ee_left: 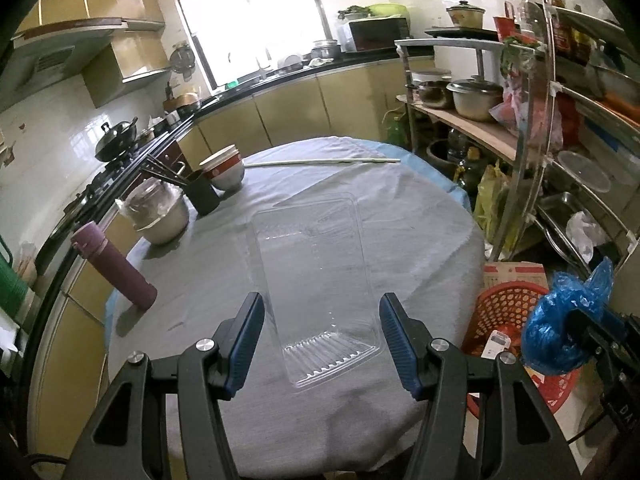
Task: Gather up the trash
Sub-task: 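Carry the clear tray with the left tool while the right tool carries the blue bag to the red basket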
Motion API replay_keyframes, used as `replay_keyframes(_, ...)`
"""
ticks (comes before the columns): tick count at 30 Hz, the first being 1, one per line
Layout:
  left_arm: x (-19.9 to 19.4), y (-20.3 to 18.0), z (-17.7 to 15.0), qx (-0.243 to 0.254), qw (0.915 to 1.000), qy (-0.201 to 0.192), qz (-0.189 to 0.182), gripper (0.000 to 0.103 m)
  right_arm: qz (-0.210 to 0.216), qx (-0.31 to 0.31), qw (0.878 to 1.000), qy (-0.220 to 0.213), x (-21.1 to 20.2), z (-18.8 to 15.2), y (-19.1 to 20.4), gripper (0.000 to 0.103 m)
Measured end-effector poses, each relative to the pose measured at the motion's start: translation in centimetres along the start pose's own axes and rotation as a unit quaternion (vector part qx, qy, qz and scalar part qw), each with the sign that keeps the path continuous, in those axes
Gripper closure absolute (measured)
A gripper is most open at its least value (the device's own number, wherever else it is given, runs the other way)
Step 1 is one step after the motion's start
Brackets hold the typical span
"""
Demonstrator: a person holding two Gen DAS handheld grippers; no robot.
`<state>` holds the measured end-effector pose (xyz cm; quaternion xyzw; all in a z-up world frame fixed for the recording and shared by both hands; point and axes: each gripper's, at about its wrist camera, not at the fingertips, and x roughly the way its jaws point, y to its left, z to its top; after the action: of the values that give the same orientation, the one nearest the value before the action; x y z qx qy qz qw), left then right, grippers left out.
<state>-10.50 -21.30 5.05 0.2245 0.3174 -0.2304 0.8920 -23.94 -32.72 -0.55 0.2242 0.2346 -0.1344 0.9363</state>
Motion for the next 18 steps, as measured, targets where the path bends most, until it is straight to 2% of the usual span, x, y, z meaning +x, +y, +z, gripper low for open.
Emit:
replay_keyframes(9, 0.2, -1.9, 0.2, 0.021, 0.9997, -0.001, -0.010, 0.042, -0.020, 0.014, 1.000, 0.006, -0.6, -0.6, -2.0, 0.063)
replay_keyframes(18, 0.6, -5.4, 0.0, 0.057, 0.9974, -0.001, -0.043, 0.042, -0.042, 0.068, 0.997, 0.011, -1.7, -1.6, -6.1, 0.063)
